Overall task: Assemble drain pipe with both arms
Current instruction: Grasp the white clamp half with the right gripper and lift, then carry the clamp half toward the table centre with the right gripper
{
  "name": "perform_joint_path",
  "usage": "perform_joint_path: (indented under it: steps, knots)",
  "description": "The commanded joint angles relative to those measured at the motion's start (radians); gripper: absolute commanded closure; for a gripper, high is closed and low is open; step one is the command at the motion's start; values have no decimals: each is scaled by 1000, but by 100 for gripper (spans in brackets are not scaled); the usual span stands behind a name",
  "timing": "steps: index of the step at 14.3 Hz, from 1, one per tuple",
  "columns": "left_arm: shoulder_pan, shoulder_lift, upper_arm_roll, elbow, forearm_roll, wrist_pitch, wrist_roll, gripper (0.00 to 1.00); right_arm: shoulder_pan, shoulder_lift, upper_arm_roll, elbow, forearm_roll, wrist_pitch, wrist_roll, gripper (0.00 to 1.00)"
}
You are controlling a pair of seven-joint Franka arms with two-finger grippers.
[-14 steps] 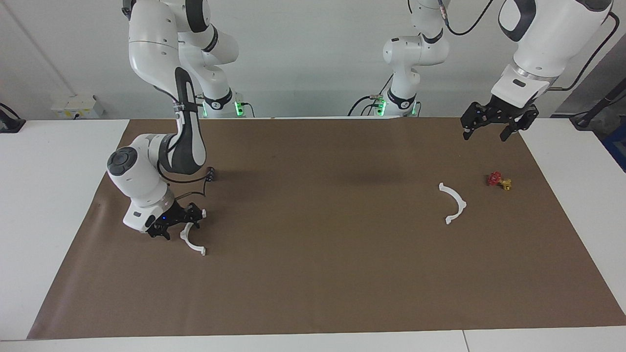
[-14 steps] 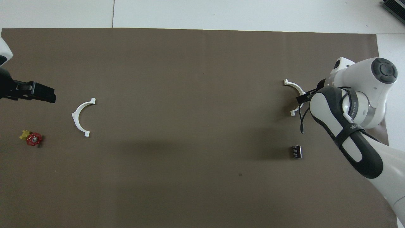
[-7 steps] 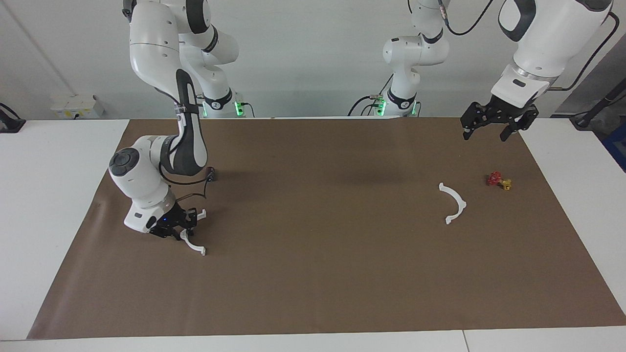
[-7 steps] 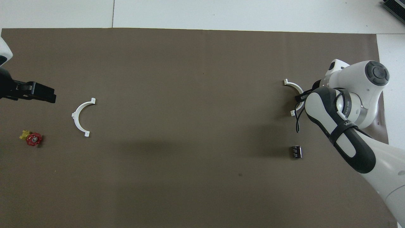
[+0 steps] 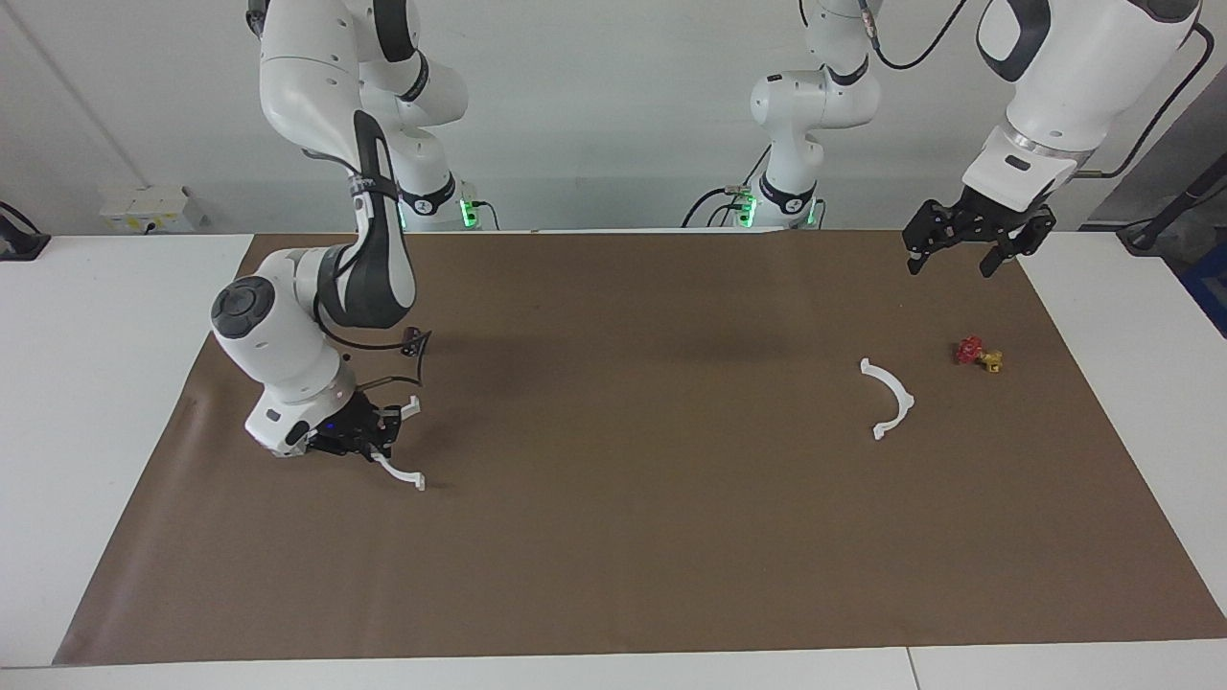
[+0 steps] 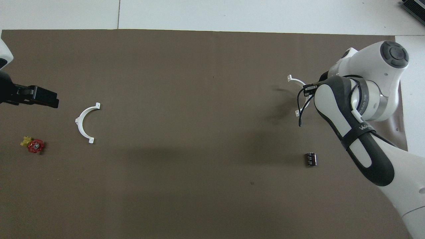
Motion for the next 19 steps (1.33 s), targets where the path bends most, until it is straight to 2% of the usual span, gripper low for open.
perform_joint_path:
  steps: [1,5,8,10,15,19]
  knots:
    - [-9,-27,7,-31,-9,6,-6,0,121,4,1,44,-62,-29,268,100]
    - [-9,-27,7,-31,-9,8,-6,0,287,39,4,46,-62,-7,495,100]
    - [-9,-27,7,-31,-9,8,-5,0,371,86,4,53,-64,17,542,100]
    - [-8,-29,7,-31,-9,8,-5,0,416,108,4,53,-64,91,554,100]
    - [-8,-27,7,-31,-9,8,-5,0,456,126,4,41,-98,145,620,100]
    - [-8,-27,7,-31,-9,8,-3,0,457,123,4,20,-98,136,667,100]
